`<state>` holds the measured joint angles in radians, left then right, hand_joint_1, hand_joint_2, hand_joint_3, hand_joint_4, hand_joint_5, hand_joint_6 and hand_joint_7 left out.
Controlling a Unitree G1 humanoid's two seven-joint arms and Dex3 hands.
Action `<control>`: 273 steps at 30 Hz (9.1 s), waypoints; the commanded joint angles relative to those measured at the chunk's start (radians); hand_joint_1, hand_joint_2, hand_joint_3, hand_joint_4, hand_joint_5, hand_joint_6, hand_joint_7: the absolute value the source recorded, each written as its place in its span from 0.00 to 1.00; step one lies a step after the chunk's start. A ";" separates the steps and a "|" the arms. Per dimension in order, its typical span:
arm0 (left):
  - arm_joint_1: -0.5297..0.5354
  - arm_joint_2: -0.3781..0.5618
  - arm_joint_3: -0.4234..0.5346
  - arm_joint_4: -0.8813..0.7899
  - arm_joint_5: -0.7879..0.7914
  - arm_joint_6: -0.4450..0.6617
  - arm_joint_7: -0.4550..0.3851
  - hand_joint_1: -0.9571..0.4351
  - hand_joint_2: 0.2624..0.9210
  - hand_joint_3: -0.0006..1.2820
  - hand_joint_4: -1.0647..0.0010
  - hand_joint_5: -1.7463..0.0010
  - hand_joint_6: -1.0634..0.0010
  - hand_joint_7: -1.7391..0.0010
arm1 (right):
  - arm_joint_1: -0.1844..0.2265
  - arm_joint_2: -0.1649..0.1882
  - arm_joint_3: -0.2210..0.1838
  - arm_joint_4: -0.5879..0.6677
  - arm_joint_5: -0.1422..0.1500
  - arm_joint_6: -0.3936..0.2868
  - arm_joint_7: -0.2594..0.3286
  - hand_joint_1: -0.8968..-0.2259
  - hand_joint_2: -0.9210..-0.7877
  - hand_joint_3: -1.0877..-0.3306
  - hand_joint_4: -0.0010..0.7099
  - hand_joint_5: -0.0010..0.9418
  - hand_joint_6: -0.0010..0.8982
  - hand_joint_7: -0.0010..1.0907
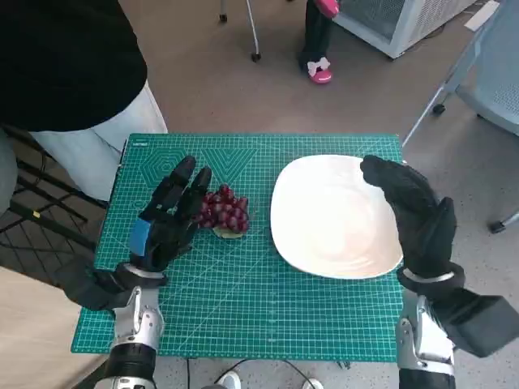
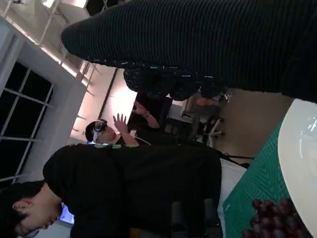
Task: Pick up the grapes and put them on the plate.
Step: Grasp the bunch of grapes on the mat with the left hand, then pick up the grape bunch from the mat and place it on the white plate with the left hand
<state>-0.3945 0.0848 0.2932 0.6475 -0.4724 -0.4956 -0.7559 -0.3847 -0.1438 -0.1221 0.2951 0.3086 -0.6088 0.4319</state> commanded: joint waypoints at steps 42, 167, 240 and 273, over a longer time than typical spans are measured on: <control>0.060 0.334 -0.155 -0.391 0.884 0.086 0.408 0.22 0.92 0.03 0.98 1.00 0.94 1.00 | 0.022 0.008 0.000 0.005 -0.002 0.017 -0.003 0.39 0.00 0.30 0.56 0.00 0.02 0.37; -0.520 0.183 -0.756 0.366 1.125 0.684 0.529 0.58 0.70 0.00 0.98 1.00 0.79 1.00 | 0.020 0.005 -0.011 0.024 -0.002 0.006 0.003 0.39 0.00 0.31 0.57 0.00 0.01 0.40; -0.551 0.195 -0.793 0.437 1.142 0.573 0.646 0.69 1.00 0.16 0.49 0.16 0.52 0.34 | -0.012 0.009 -0.016 0.078 0.000 -0.017 0.005 0.39 0.00 0.31 0.57 0.00 0.01 0.40; -0.359 0.365 -0.668 -0.438 1.165 0.746 0.505 0.69 1.00 0.09 0.39 0.30 0.47 0.31 | -0.023 0.012 -0.018 0.094 0.011 -0.032 0.022 0.39 0.00 0.31 0.57 0.00 0.00 0.40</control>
<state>-0.7683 0.4329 -0.3891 0.2362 0.6744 0.2489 -0.2576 -0.4147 -0.1334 -0.1374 0.3738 0.3133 -0.6439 0.4436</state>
